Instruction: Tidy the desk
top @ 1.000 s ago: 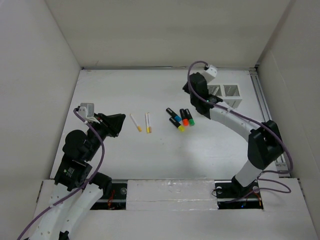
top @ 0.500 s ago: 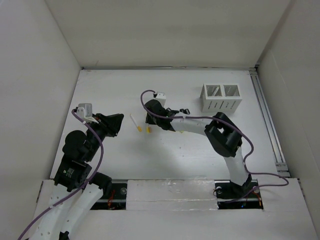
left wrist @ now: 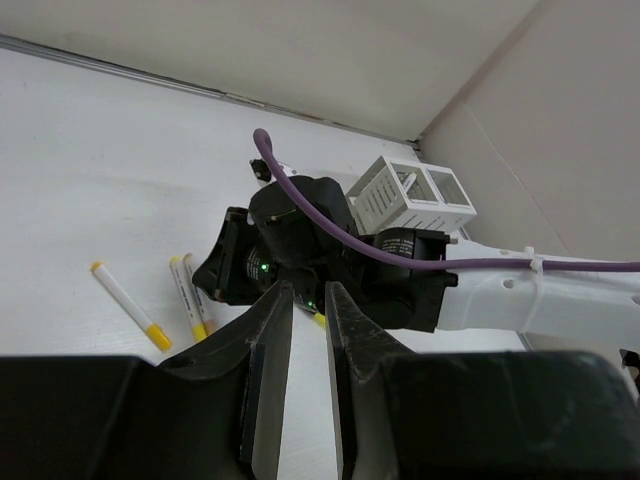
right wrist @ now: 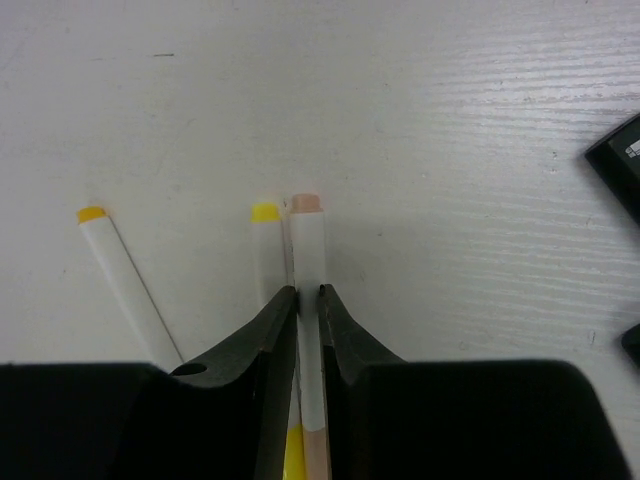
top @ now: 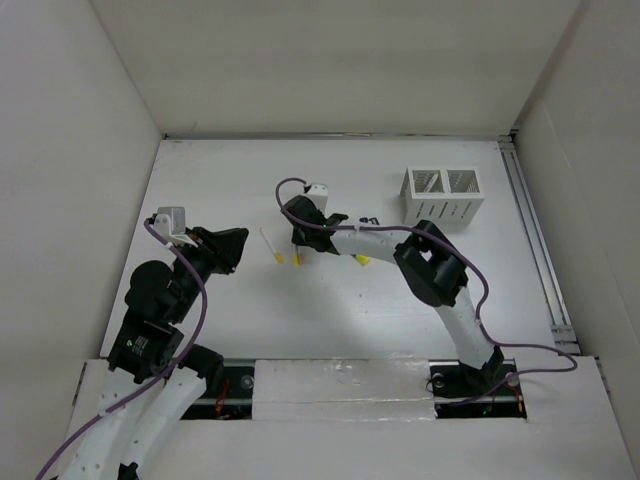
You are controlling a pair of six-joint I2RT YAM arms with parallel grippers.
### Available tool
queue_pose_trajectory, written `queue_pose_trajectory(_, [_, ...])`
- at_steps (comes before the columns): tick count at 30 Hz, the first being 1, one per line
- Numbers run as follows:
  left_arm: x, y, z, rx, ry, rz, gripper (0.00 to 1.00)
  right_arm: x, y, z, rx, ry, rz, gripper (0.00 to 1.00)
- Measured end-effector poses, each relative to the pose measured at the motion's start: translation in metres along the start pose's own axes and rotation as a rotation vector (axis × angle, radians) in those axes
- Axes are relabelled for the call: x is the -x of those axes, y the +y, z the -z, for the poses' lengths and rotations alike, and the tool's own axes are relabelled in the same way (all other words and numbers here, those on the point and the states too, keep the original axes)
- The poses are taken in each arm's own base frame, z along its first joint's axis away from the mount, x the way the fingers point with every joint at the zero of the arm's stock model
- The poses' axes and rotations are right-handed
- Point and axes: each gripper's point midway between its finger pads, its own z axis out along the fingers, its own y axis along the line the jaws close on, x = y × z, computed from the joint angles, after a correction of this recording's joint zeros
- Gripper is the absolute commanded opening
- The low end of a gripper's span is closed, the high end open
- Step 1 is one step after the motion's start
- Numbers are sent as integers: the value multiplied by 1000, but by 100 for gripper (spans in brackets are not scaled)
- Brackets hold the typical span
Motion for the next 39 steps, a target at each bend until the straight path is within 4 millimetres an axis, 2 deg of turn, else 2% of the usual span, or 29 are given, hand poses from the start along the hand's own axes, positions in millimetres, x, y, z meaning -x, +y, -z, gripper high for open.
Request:
queue_pose_trajectory(3, [0, 0, 0, -2, 1, 0, 17, 0, -2, -2, -12, -5, 2, 23])
queue_pose_trajectory(6, [0, 0, 0, -2, 1, 0, 17, 1, -4, -2, -29, -3, 8, 30])
queue_pose_trajectory(13, [1, -1, 1, -5, -3, 0, 17, 1, -7, -7, -60, 4, 20, 30])
queue_pose_trajectory(15, [1, -1, 2, -6, -4, 0, 17, 2, -10, -7, -65, 6, 19, 29])
queue_pose_trajectory(19, [1, -1, 2, -6, -5, 0, 17, 4, -14, -9, -70, 11, 20, 13])
queue_pose_trajectory(22, [1, -1, 2, -7, -6, 0, 17, 6, -16, -9, -73, 9, 20, 4])
queue_pose_trajectory(26, [2, -2, 3, -9, -10, 0, 17, 8, -23, -6, -78, 6, 13, 1])
queue_pose_trajectory(30, [2, -2, 3, -10, -10, 0, 17, 16, -38, 12, -85, -2, -3, 1])
queue_pose_trajectory(32, [2, -2, 3, -10, -10, 0, 17, 32, -46, 26, -76, -39, -31, 1])
queue_pose_trajectory(34, [2, -2, 3, -10, -11, 0, 17, 63, -56, 47, -69, -103, -81, 2])
queue_pose_trajectory(37, [3, -3, 4, -13, -15, 0, 17, 134, -80, 84, -62, -266, -198, 2])
queue_pose_trajectory(39, [4, -3, 5, -14, -16, 0, 17, 185, -109, 111, -84, -397, -286, 2])
